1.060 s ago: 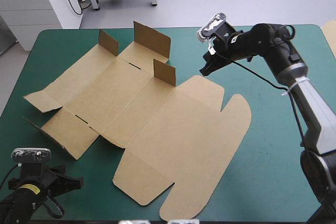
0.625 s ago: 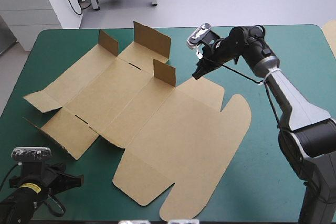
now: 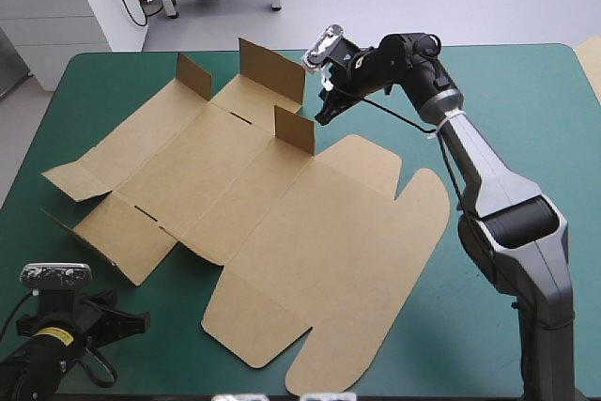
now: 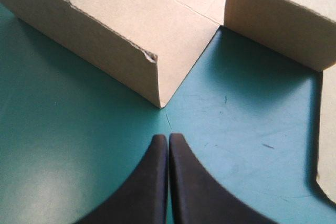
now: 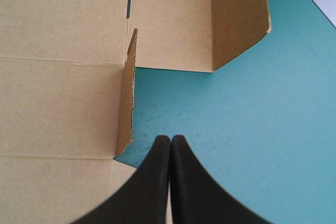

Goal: Fold the box

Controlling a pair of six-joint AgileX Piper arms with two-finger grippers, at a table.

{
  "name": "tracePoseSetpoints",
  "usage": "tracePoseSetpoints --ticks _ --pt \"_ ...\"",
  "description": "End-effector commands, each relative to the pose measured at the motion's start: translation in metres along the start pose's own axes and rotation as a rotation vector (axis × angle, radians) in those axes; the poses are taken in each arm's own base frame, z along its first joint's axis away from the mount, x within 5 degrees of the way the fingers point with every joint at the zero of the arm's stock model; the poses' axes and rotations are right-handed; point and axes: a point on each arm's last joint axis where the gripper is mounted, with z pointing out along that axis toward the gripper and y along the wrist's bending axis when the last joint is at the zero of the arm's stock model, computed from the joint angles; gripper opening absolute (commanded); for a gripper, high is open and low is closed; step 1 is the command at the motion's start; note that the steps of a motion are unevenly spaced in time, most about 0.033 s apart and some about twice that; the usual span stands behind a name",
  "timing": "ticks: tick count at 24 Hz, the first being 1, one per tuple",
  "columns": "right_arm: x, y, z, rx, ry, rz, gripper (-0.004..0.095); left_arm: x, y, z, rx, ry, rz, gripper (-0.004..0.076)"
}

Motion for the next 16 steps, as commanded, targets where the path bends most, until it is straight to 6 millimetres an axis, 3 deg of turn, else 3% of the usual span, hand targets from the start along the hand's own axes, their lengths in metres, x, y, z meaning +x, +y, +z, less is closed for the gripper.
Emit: tracePoseSetpoints --ticks 1,3,6,8,11,16 --pt "-0.019 0.000 -0.016 0.011 -0.111 0.006 0.0003 -0.012 0.000 -0.004 0.004 -0.074 -0.016 -0.0008" --pt "-0.018 0.002 -0.005 -0.006 -0.105 0.012 0.0083 -0.012 0.000 -0.004 0.004 -0.074 -0.016 -0.0008" --pt "-0.018 0.011 0.008 -0.026 -0.092 0.000 0.0529 -0.012 0.000 -0.004 0.004 -0.074 -0.016 -0.0008" --pt "-0.020 0.018 0.014 -0.026 -0.079 -0.036 0.0697 -0.012 0.000 -0.004 0.004 -0.074 -0.016 -0.0008" --pt "-0.024 0.027 0.017 -0.018 -0.063 -0.100 0.0740 -0.012 0.000 -0.004 0.004 -0.074 -0.016 -0.0008" --pt "-0.028 0.030 0.022 0.000 -0.102 -0.113 0.0683 -0.012 0.000 -0.004 0.004 -0.074 -0.016 -0.0008"
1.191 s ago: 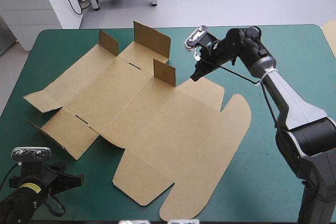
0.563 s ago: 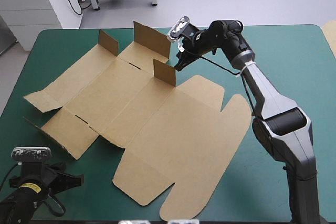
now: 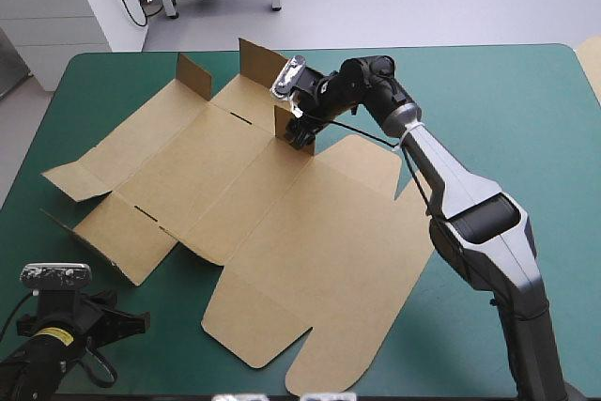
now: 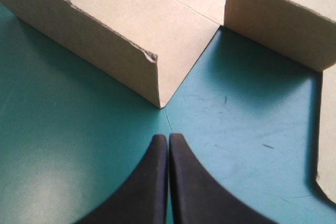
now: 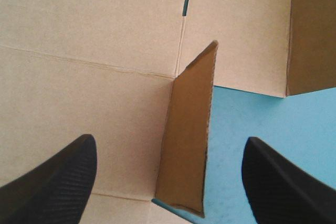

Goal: Fold the box

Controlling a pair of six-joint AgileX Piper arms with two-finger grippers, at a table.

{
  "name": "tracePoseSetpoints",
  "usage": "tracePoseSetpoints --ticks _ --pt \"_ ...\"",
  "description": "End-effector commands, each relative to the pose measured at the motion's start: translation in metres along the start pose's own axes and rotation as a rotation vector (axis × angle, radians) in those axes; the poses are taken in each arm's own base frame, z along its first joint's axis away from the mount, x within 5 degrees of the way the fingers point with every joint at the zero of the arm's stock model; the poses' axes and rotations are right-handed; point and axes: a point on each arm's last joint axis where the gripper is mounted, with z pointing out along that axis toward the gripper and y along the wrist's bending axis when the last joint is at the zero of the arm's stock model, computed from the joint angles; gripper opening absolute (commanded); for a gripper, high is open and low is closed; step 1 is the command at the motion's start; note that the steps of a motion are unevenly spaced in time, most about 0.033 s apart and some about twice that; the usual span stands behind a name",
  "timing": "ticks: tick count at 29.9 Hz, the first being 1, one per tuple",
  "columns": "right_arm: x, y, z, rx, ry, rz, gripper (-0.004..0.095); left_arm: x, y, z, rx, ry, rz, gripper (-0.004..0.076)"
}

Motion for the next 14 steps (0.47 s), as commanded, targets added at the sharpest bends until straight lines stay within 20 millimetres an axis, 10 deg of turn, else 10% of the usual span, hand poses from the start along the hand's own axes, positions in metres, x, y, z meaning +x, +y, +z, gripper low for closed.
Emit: tracePoseSetpoints --ticks 1,14 --pt "-0.024 -0.006 -0.035 0.096 -0.138 -0.028 0.0670 -0.012 0.000 -0.004 0.004 -0.074 -0.016 -0.0008" --pt "-0.017 -0.006 -0.014 0.061 -0.127 -0.019 0.0585 -0.012 0.000 -0.004 0.004 -0.074 -0.021 -0.0008"
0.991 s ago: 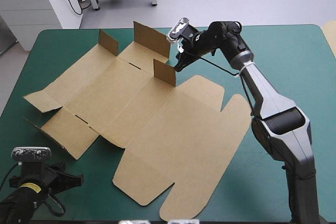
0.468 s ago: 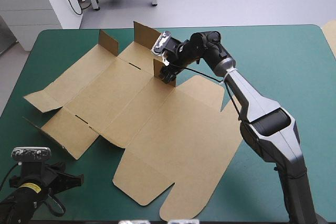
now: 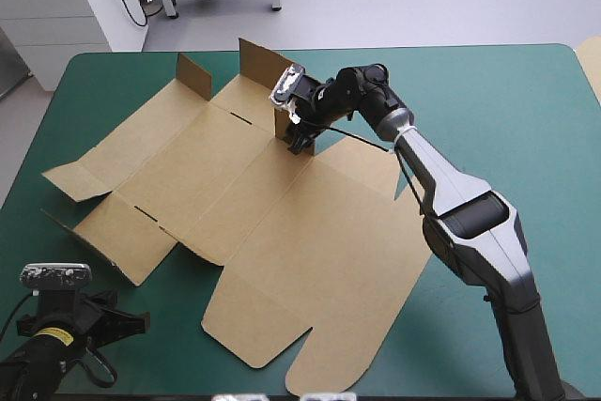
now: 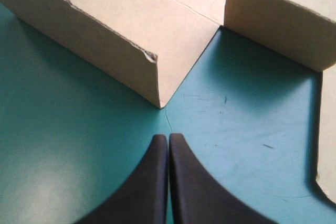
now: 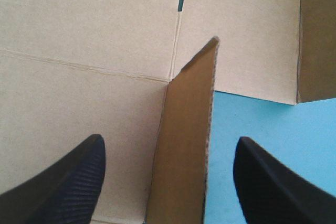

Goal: Fold the box

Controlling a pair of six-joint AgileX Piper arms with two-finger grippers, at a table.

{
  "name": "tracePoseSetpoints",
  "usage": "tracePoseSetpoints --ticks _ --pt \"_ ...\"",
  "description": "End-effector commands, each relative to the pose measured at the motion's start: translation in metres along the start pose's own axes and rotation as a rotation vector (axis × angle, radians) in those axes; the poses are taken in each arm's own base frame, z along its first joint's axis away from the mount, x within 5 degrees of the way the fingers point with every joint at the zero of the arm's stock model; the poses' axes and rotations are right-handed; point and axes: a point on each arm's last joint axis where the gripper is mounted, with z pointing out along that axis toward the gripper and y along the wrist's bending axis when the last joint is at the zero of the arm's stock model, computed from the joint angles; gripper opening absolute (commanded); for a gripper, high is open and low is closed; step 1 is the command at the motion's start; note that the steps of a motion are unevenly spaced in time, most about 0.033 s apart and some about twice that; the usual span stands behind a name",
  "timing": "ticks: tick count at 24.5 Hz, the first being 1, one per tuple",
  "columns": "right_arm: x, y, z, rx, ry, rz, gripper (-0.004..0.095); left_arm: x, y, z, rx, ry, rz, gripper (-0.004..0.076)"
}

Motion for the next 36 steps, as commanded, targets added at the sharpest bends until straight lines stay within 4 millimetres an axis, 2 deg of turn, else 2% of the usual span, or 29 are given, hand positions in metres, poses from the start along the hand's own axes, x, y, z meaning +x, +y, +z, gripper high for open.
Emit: tracePoseSetpoints --ticks 1,2,3,4,5,7,12,18,23,29,36 --pt "-0.026 -0.003 -0.042 0.058 -0.113 -0.001 0.0512 -0.012 0.000 -0.004 0.004 -0.074 -0.021 -0.0008" --pt "-0.025 -0.003 -0.041 0.055 -0.108 0.000 0.0458 -0.012 0.000 -0.004 0.004 -0.074 -0.021 -0.0008" --pt "-0.024 -0.003 -0.041 0.051 -0.100 0.005 0.0324 -0.012 0.000 -0.004 0.004 -0.074 -0.021 -0.0008" --pt "-0.024 -0.002 -0.041 0.051 -0.100 0.005 0.0265 -0.012 0.000 -0.004 0.004 -0.074 -0.021 -0.0008" --pt "-0.024 -0.003 -0.040 0.050 -0.099 0.006 0.0120 -0.012 0.000 -0.004 0.004 -0.074 -0.021 -0.0008" --pt "-0.024 -0.003 -0.040 0.050 -0.099 0.011 -0.0016 -0.012 0.000 -0.004 0.004 -0.074 -0.021 -0.0008" --pt "-0.024 -0.002 -0.040 0.044 -0.098 0.003 -0.0021 -0.012 0.000 -0.004 0.004 -0.074 -0.021 -0.0008" --pt "-0.018 0.006 -0.040 -0.047 -0.040 -0.102 -0.0021 -0.012 0.000 -0.004 0.004 -0.074 -0.021 -0.0008" --pt "-0.020 0.013 -0.041 -0.117 -0.058 -0.176 -0.0021 -0.012 0.000 -0.004 0.004 -0.074 -0.021 -0.0008" --pt "-0.028 0.022 -0.055 -0.190 -0.127 -0.287 -0.0021 -0.012 0.000 -0.004 0.004 -0.074 -0.021 -0.0008" --pt "-0.024 0.022 -0.064 -0.190 -0.053 -0.371 -0.0021 -0.012 0.000 -0.004 0.004 -0.074 -0.021 -0.0008"
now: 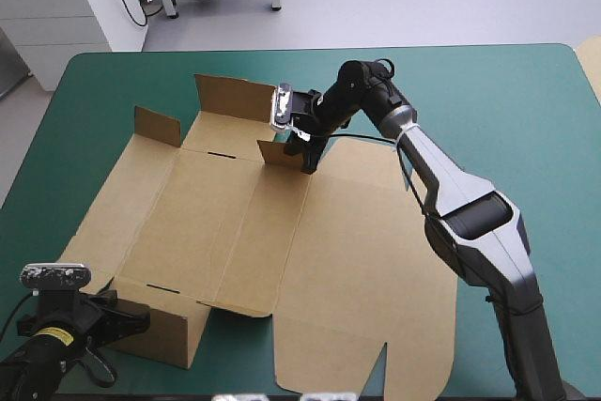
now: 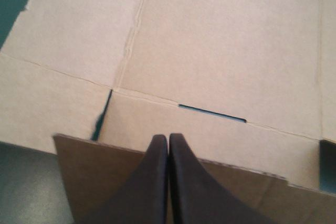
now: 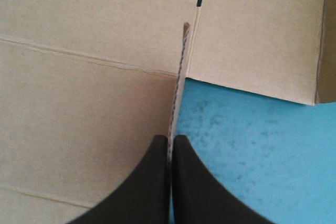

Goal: Fold the box

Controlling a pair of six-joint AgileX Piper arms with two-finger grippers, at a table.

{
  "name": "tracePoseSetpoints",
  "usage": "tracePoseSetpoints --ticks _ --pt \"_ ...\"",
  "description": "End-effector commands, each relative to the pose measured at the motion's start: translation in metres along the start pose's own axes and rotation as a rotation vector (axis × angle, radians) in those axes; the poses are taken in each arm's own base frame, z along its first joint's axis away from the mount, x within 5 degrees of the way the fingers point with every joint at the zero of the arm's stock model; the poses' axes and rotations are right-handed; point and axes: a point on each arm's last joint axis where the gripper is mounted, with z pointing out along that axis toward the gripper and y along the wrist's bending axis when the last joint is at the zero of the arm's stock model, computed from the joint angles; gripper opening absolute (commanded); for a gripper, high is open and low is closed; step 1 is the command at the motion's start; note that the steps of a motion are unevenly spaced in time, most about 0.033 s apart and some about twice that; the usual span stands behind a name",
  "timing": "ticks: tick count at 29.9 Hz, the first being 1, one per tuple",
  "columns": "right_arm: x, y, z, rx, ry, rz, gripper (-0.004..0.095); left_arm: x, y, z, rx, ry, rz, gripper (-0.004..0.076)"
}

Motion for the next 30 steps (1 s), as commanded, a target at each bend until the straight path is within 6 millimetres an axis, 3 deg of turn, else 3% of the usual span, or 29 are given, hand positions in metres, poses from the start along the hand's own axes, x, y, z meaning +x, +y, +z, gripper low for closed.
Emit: tracePoseSetpoints --ticks 1,17,30 --pt "-0.023 0.005 -0.049 0.089 -0.038 -0.083 -0.0021 -0.012 0.000 -0.004 0.004 -0.074 -0.016 -0.0008" --pt "-0.035 0.012 -0.064 0.073 -0.114 -0.176 -0.0021 -0.012 0.000 -0.004 0.003 -0.074 -0.010 -0.0008" --pt "-0.034 0.013 -0.061 0.066 -0.111 -0.242 -0.0021 -0.012 0.000 -0.004 0.003 -0.074 -0.012 -0.0008"
